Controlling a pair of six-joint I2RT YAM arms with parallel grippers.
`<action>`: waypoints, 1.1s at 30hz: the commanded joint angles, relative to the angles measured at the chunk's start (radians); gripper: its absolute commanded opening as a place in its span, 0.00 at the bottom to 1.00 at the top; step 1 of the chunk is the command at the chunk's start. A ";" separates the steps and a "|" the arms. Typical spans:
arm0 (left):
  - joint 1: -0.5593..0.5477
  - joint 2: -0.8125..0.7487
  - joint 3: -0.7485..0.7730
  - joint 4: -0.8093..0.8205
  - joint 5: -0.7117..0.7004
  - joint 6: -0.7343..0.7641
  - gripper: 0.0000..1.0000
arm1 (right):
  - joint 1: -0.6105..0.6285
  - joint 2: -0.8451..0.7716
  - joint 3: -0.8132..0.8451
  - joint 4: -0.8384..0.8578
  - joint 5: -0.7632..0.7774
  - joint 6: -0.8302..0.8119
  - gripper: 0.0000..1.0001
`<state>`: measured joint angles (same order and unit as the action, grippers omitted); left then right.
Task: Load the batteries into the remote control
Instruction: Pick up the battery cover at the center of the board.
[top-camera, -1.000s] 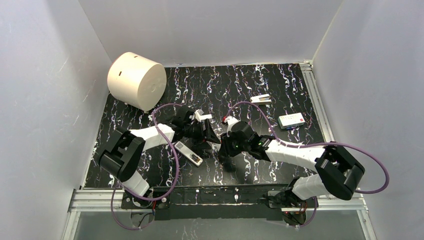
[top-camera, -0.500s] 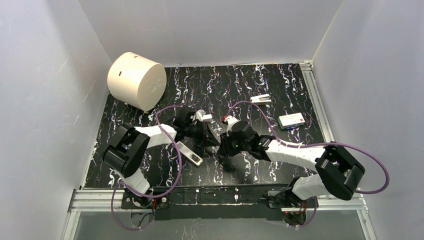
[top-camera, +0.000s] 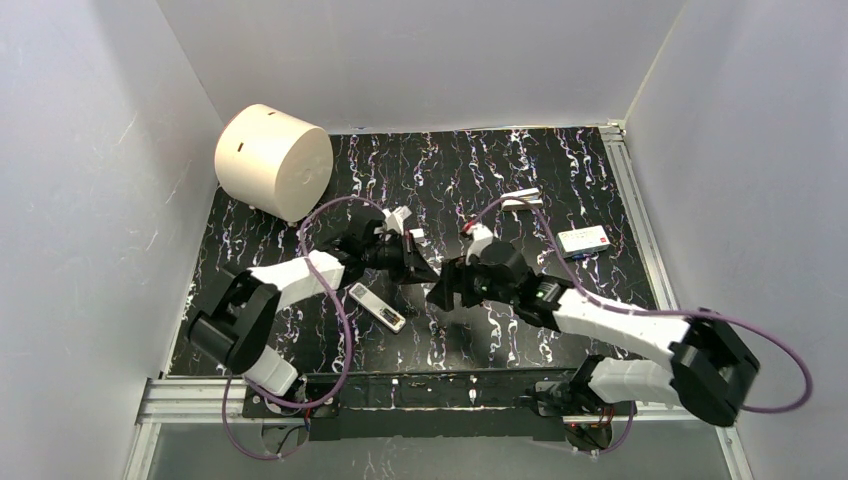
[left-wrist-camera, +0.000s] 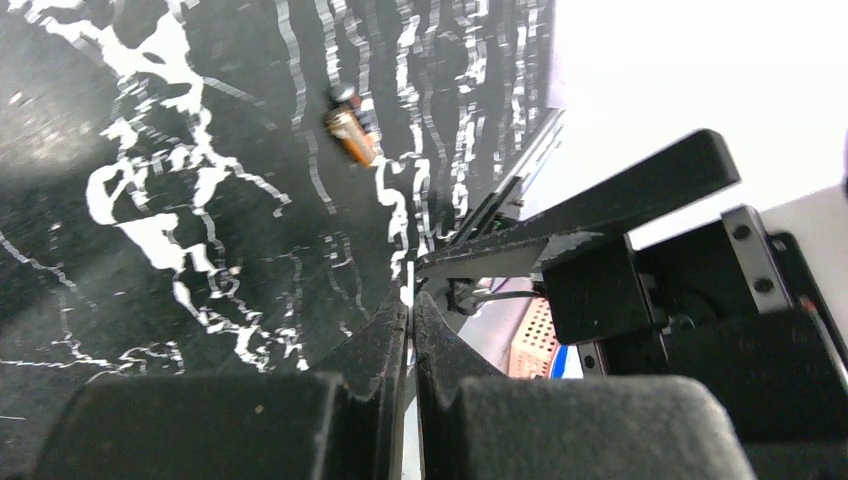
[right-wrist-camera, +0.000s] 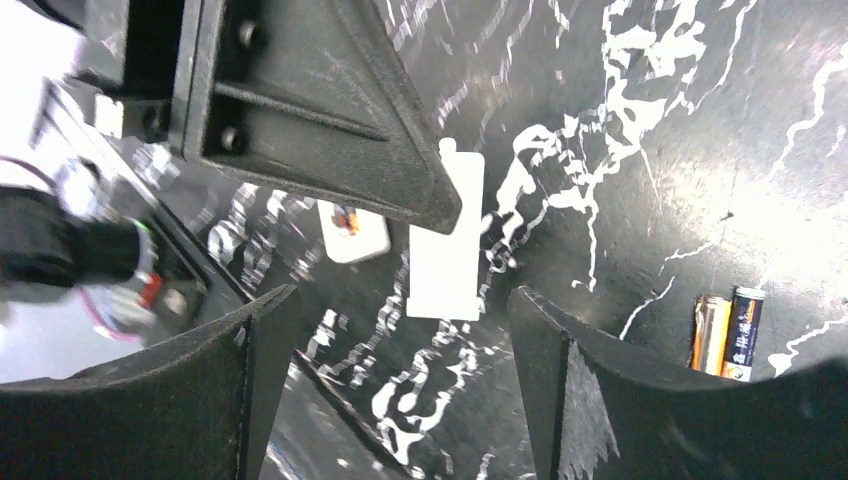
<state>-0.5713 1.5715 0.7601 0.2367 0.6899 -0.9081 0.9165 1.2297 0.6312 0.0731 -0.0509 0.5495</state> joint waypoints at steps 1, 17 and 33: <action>0.018 -0.140 0.010 0.062 -0.009 0.043 0.00 | -0.001 -0.176 -0.053 0.114 0.139 0.201 0.85; 0.031 -0.397 0.021 0.207 -0.150 -0.293 0.00 | -0.002 -0.335 -0.076 0.348 0.342 0.749 0.76; 0.031 -0.457 -0.052 0.256 -0.190 -0.465 0.00 | -0.003 -0.277 -0.132 0.608 0.222 0.845 0.15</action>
<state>-0.5396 1.1385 0.7242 0.4644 0.5114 -1.3476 0.9157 0.9642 0.4957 0.5808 0.1967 1.3678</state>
